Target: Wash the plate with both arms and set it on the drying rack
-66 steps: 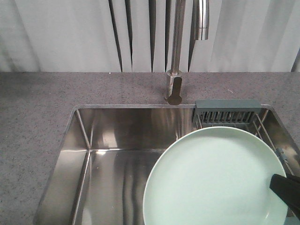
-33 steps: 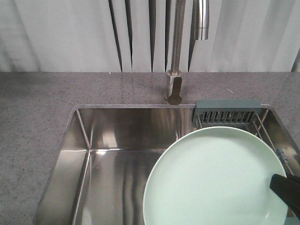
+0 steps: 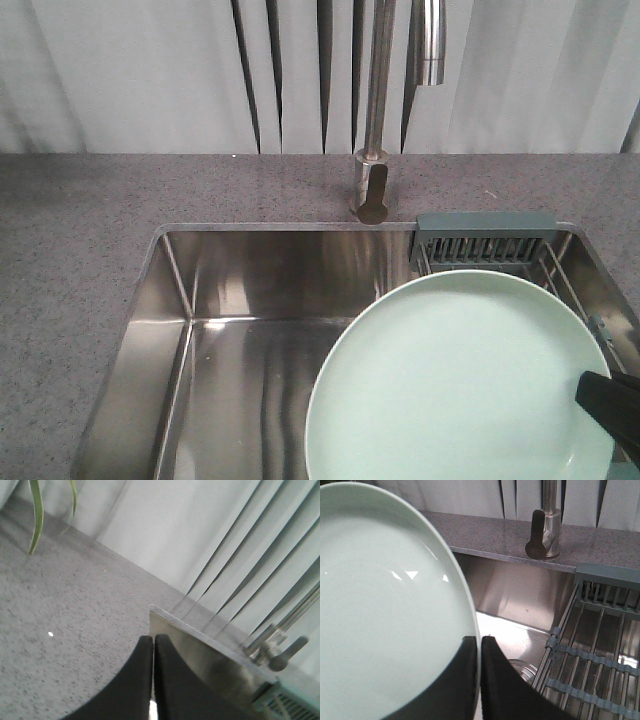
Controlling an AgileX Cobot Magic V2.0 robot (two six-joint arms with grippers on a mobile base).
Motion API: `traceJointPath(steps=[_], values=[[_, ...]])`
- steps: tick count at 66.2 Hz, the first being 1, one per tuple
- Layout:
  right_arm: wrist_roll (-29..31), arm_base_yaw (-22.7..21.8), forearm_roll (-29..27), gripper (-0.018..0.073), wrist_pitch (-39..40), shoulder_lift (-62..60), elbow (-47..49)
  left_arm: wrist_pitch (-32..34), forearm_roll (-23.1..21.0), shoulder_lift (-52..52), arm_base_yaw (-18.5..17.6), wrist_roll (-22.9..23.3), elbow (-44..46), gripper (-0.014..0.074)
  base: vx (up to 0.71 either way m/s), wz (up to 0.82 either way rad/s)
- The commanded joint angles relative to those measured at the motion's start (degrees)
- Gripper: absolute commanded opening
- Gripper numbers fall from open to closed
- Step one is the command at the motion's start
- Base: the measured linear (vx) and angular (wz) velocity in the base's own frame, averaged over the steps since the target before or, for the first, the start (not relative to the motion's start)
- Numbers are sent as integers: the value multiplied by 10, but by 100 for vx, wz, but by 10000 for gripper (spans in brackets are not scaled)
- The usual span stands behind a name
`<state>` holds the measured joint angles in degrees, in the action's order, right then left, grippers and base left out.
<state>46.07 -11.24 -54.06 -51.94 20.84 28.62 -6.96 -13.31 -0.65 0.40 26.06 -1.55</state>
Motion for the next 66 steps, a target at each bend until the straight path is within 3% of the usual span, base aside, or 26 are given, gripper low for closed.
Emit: traceJointPath(steps=[1,13,23,31,37,43,48,66], values=[[0,0,-32,-2,23,5,14,33,-26,-9,0,64,-8,-6,0,0],[0,0,-32,-2,23,5,14,70,-29,-9,0,63,-8,-6,0,0],[0,0,-32,-2,22,5,14,70,-90,-9,0,73,-8,-6,0,0],[0,0,-32,-2,22,5,14,44,-199,-9,0,100,-8,-6,0,0],[0,0,-32,-2,22,5,14,39,-309,-9,0,102,-8,-6,0,0],[0,0,-32,-2,22,5,14,41,-374,-9,0,92,-6,-4,0,0],[0,0,-32,-2,22,5,14,41,-401,-9,0,67,10,4,0,0],[0,0,-32,-2,23,5,14,33,-400,1,0,-107,148,142,0,0]])
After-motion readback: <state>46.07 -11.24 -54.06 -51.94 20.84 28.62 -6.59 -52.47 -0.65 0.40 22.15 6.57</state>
